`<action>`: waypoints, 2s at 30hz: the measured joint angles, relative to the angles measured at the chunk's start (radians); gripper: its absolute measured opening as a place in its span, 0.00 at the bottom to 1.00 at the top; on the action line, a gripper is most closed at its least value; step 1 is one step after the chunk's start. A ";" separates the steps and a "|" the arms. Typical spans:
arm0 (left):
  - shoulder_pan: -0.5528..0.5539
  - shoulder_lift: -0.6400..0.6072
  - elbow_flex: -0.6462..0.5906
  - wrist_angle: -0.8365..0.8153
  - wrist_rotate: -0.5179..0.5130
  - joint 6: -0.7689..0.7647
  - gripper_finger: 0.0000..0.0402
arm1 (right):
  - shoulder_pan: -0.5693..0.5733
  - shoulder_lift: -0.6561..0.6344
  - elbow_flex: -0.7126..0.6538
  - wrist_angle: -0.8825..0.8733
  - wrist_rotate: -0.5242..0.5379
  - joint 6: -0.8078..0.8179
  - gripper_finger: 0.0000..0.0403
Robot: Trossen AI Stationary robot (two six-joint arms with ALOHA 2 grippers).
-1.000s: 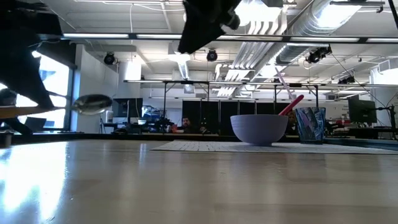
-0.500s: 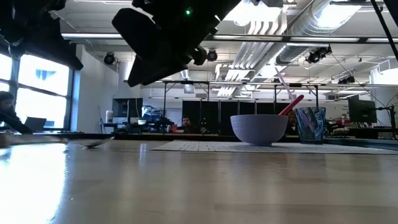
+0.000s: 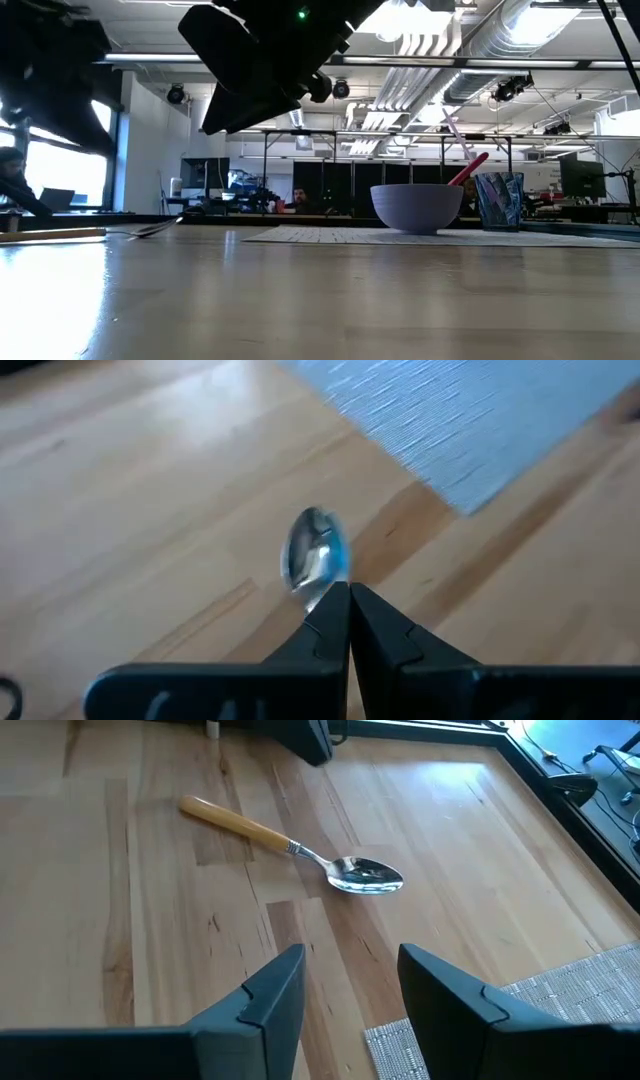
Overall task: Pick & Place Utensil
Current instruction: Put the light brown spoon into the bowl on the mat
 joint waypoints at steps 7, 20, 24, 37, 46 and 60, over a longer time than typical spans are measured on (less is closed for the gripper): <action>0.149 -0.001 -0.049 0.120 0.189 0.131 0.14 | -0.001 0.000 0.000 0.000 0.000 0.002 0.39; 0.378 0.123 -0.062 0.270 0.386 0.328 0.38 | -0.001 -0.001 0.000 0.000 0.000 0.002 0.39; 0.401 0.165 -0.062 0.361 0.411 0.401 0.38 | -0.001 -0.001 0.000 0.000 0.000 0.002 0.39; 0.413 0.205 -0.062 0.394 0.466 0.417 0.38 | -0.007 -0.002 0.000 -0.004 -0.002 0.002 0.39; 0.413 0.207 -0.060 0.373 0.459 0.413 0.13 | -0.007 -0.002 0.000 -0.004 0.001 0.004 0.39; 0.412 0.233 -0.051 0.358 0.436 0.444 0.04 | 0.026 -0.118 0.000 -0.038 0.001 -0.088 0.39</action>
